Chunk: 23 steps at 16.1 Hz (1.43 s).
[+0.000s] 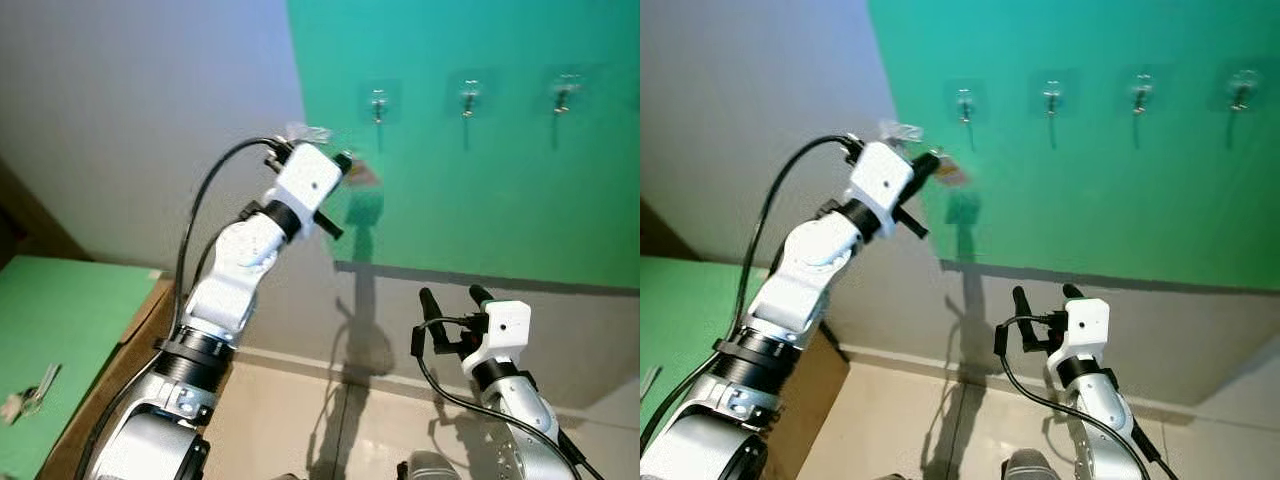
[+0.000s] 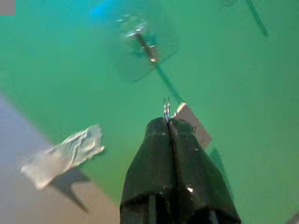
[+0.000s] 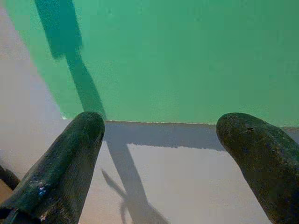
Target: Hang keys on a hook
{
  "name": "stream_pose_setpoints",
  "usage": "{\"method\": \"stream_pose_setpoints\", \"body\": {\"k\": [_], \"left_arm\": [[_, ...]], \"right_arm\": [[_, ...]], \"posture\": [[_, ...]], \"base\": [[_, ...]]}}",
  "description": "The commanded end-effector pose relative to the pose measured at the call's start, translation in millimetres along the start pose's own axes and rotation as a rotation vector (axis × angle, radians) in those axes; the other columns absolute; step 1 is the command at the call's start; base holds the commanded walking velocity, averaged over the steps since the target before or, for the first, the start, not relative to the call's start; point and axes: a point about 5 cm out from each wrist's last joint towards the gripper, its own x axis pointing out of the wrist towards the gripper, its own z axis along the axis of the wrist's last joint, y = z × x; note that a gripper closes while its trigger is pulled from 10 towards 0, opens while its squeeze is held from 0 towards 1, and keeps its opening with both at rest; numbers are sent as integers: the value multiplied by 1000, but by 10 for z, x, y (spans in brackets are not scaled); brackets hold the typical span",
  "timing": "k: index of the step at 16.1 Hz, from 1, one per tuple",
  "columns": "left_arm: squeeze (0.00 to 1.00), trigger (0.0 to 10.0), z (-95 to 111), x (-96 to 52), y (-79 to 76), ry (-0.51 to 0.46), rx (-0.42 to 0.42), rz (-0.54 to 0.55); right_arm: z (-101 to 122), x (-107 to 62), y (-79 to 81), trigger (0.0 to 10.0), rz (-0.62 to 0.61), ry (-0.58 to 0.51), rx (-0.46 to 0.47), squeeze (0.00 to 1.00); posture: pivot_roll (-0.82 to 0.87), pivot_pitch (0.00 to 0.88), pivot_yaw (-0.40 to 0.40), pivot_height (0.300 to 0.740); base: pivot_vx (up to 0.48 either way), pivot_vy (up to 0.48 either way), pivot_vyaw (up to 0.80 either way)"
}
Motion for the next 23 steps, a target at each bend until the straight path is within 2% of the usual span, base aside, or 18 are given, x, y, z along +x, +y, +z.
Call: {"method": "stream_pose_setpoints", "body": {"k": [1, 4, 6, 8, 9, 11, 12, 13, 14, 15, 16, 18, 19, 23], "left_arm": [[0, 0, 10, 23, 59, 3, 56, 15], [0, 0, 49, 113, 73, -4, 229, 9], [0, 0, 88, 130, 84, -13, 277, 14], [0, 0, 78, 135, 64, -19, 193, 14], [0, 0, 58, 148, 21, -28, 3, -4], [0, 0, 81, 165, -35, -52, -204, -50], [0, 0, 105, 177, -64, -73, -389, -105], [0, 0, 108, 180, -66, -77, -450, -126], [0, 0, 106, 194, -19, -90, -559, -141], [0, 0, 96, 200, 15, -93, -599, -147], [0, 0, 78, 215, 76, -104, -696, -166], [0, 0, 70, 226, 106, -122, -774, -186], [0, 0, 73, 239, 126, -137, -849, -213], [0, 0, 149, 292, 74, -156, -920, -288]], "right_arm": [[47, 24, 50, 10000, 13, -16, 2, 0], [36, 7, 44, 10000, 12, -10, 2, 0], [27, -9, 37, 10000, 10, -6, 0, 0], [18, -17, 35, 10000, 9, -3, 0, 0], [15, -17, 39, 10000, 10, 0, 0, 0], [7, -17, 42, 10000, 13, 4, 1, 0], [-9, -23, 37, 10000, 16, 12, 1, 0], [-13, -25, 34, 10000, 18, 14, 1, 0], [-16, -22, 36, 10000, 20, 17, 2, 0], [-18, -19, 42, 10000, 22, 18, 3, 0], [-23, -13, 59, 10000, 26, 20, 6, 0], [-28, -12, 78, 10000, 28, 21, 10, 0], [-34, -13, 100, 10000, 32, 21, 15, 0], [-52, -24, 107, 10000, 31, 27, 20, 0]], "posture": [[-292, 0, 169, 713], [-301, 0, 171, 713], [-303, 0, 173, 713], [-308, 0, 175, 713], [-311, 0, 173, 713], [-310, 0, 172, 713], [-307, 0, 169, 713], [-307, 0, 169, 713], [-305, 0, 170, 713], [-305, 0, 170, 713], [-304, 0, 173, 713], [-306, 0, 176, 713], [-308, 0, 181, 713], [-317, 0, 186, 713]], "base": [[0, 0, 0], [0, 0, 0], [0, 0, 0], [0, 0, 0], [0, 0, 0], [0, 0, 0], [0, 0, 0], [0, 0, 0], [0, 0, 0], [0, 0, 0], [0, 0, 0], [0, 0, 0], [0, 0, 0], [0, 0, 0]]}}
